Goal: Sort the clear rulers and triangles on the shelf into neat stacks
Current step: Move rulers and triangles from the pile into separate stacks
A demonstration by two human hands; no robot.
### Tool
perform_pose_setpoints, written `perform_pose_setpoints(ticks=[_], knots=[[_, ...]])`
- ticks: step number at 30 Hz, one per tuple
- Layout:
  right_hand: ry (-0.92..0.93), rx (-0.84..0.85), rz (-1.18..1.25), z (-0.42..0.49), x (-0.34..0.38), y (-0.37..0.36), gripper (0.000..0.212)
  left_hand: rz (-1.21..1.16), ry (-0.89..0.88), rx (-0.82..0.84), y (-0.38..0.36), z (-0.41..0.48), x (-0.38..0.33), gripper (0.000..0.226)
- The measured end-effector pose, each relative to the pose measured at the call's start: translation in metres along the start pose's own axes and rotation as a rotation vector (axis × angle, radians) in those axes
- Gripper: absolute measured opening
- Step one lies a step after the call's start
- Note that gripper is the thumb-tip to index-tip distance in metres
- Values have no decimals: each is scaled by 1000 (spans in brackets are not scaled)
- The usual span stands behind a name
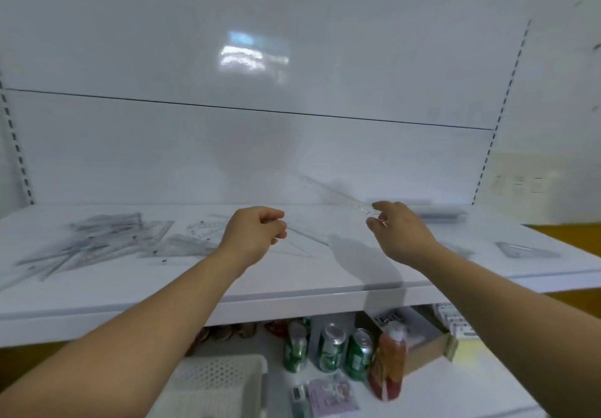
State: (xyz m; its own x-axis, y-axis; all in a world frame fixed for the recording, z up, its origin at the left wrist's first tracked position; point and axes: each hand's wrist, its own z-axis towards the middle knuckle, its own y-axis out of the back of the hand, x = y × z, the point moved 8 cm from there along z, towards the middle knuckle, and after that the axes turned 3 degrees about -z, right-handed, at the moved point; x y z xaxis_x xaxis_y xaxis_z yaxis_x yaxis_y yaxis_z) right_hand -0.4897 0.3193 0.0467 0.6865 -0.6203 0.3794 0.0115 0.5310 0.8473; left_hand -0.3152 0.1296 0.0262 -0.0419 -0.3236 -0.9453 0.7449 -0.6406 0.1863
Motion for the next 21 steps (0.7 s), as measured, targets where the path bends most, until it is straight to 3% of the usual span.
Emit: perform_pose_setpoints(ticks=[10,21], knots=[[-22,92,-119,37,-182,45,46,125,-111,3,-181,2,-29,8],[0,152,-158,101,-228,25,43,357,-221,41,-236,16,-31,4]])
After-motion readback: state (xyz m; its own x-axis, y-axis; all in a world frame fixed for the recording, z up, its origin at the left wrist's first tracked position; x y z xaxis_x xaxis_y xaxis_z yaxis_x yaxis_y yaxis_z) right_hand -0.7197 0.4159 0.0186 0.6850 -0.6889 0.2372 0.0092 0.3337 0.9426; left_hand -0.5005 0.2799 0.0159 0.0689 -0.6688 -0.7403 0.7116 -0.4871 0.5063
